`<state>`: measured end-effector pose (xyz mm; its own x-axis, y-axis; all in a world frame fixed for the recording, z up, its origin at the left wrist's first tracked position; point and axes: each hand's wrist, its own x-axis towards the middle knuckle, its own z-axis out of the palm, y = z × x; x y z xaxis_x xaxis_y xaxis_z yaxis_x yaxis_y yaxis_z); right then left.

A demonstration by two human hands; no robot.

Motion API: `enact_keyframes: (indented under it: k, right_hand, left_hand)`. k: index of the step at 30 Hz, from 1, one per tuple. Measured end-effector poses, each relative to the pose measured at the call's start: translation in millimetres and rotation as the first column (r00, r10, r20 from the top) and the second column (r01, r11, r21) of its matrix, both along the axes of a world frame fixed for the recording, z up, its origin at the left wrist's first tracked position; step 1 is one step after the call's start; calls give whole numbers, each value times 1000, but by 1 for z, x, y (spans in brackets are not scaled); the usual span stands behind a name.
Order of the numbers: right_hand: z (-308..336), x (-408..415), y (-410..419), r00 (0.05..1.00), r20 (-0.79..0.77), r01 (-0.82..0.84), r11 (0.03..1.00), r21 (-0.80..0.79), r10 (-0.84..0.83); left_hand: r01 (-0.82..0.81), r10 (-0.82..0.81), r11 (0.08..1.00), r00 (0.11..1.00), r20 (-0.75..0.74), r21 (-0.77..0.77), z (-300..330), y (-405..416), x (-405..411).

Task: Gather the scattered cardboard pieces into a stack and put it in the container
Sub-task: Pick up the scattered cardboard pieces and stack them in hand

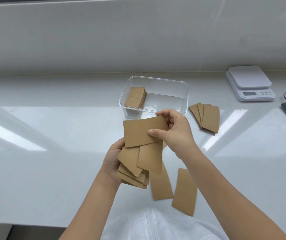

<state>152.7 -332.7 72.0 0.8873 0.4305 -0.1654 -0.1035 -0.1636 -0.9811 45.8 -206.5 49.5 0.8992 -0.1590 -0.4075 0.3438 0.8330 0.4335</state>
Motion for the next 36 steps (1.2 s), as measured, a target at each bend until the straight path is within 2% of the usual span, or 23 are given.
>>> enact_keyframes:
  k: [4,7,14,18,22,24,26,28,30,33,36]
  right_hand:
    - [-3,-7,3,996,-84,29,998,59,-24]
    - [-7,-6,5,999,-21,27,999,40,-26]
    - [-4,4,-4,958,58,-270,953,-140,280]
    - [-4,0,0,929,71,-344,919,-191,363]
    - [-3,7,-17,912,323,-159,943,-291,254]
    - [-11,15,-40,909,348,-88,921,-378,230]
    - [-24,19,-65,898,265,-136,793,-594,353]
    - [-39,14,-84,867,69,-235,527,-817,494]
    - [-52,2,-95,838,-104,-306,302,-903,535]
    - [-70,-15,-97,802,-147,-300,178,-937,578]
    - [-78,-19,-94,793,-99,-239,156,-958,601]
  left_hand:
    - [58,-54,994,998,44,-92,3,-3,0]
    - [32,-32,996,999,3,-84,-4,-4,1]
    - [77,-76,992,997,10,-105,-6,6,-1]
    - [96,-97,995,995,-29,-43,-8,8,-3]
    - [16,-16,1000,1000,-21,-11,-13,17,-10]
    - [-23,23,1000,1000,-20,-18,-19,26,-17]
    - [-60,60,998,998,-25,-14,-26,34,-25]
    - [-104,103,994,994,-30,-17,-33,40,-31]
    - [-156,155,988,987,-40,-17,-38,43,-35]
    - [-220,219,975,973,-66,-9,-41,46,-39]
    - [-231,230,973,971,-64,-17,-41,49,-42]
